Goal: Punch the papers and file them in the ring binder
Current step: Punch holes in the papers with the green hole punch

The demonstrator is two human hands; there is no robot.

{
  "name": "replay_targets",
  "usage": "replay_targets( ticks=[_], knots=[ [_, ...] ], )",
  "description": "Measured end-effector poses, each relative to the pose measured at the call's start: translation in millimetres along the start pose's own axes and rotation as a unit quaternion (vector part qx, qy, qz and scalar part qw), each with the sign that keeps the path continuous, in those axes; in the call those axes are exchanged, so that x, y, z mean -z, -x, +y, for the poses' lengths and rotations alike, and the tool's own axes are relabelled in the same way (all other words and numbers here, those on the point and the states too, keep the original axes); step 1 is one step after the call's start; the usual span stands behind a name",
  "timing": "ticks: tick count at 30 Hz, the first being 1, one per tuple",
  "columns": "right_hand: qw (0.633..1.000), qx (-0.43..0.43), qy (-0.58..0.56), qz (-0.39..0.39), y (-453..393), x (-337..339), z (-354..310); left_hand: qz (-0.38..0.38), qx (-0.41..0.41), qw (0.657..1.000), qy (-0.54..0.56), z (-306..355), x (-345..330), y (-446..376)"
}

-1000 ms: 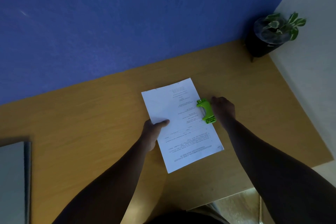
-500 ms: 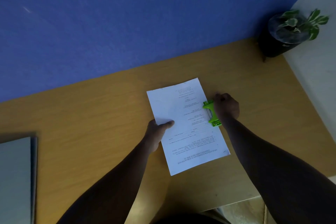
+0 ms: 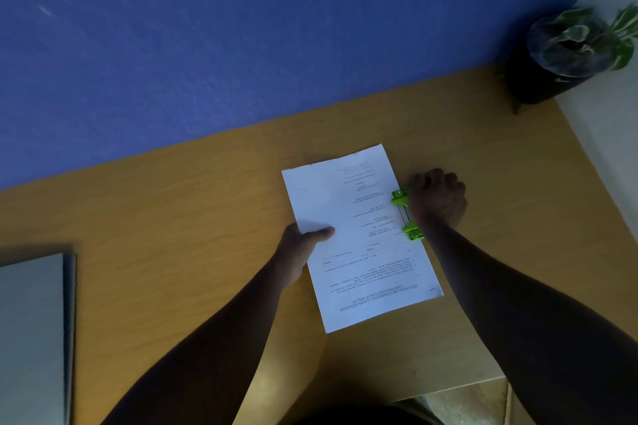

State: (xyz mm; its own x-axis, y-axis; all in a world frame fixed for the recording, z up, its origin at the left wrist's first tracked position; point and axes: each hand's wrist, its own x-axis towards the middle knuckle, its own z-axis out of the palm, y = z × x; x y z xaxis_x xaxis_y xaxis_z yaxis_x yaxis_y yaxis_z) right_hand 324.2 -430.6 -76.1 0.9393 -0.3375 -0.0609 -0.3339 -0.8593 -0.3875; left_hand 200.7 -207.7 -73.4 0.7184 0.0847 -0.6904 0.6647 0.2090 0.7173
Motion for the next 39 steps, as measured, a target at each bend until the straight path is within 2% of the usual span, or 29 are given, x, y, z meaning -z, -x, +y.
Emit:
replay_targets(
  ticks=[22,39],
  knots=[
    [0.996,0.015,0.083,0.011,-6.2,-9.9,7.9,-0.032,-0.001,0.999,-0.003,4.4,1.7,0.1],
    [0.996,0.008,0.092,0.017,-3.4,-8.9,4.9,-0.011,0.013,1.000,0.016,4.0,-2.0,4.0]
  ],
)
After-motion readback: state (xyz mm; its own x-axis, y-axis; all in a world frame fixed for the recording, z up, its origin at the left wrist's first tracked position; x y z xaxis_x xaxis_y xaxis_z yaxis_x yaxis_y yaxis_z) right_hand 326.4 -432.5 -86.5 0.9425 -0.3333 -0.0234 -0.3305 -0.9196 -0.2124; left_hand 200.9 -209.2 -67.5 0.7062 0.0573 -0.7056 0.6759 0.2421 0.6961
